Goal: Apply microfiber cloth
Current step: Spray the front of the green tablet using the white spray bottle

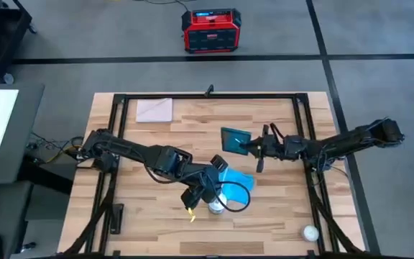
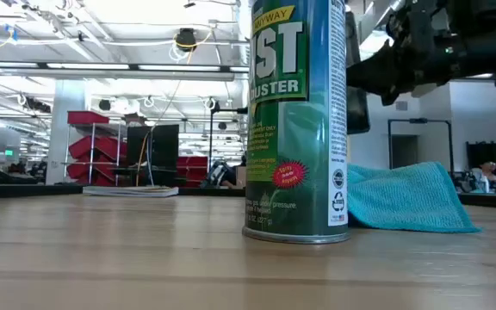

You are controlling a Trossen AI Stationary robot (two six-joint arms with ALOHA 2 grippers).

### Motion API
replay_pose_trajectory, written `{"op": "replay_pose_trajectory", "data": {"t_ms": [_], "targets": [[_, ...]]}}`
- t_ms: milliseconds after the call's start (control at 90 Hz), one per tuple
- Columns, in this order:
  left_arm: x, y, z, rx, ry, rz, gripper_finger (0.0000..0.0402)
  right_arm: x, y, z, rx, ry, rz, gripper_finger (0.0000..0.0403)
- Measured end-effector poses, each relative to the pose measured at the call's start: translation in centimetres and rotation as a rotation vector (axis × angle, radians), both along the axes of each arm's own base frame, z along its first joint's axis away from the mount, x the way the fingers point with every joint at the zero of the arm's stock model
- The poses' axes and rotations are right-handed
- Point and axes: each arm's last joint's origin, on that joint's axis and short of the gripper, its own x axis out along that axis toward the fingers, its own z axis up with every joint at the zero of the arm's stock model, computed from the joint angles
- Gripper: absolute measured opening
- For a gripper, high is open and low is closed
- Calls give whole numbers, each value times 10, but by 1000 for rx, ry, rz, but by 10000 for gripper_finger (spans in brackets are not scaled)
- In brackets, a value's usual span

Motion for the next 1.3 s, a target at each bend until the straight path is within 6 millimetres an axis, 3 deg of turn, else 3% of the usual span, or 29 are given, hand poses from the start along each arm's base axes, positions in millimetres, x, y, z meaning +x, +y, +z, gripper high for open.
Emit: {"op": "replay_pose_trajectory", "data": {"t_ms": [133, 389, 1300], "targets": [[0, 0, 1, -15, 0, 10, 0, 0, 0, 0, 0, -3, 1, 12], [9, -5, -21, 16, 85, 6, 0, 0, 0, 0, -3, 1, 1, 12], [13, -6, -22, -44, 70, 16, 0, 0, 5, 0, 0, -3, 19, 12]]}}
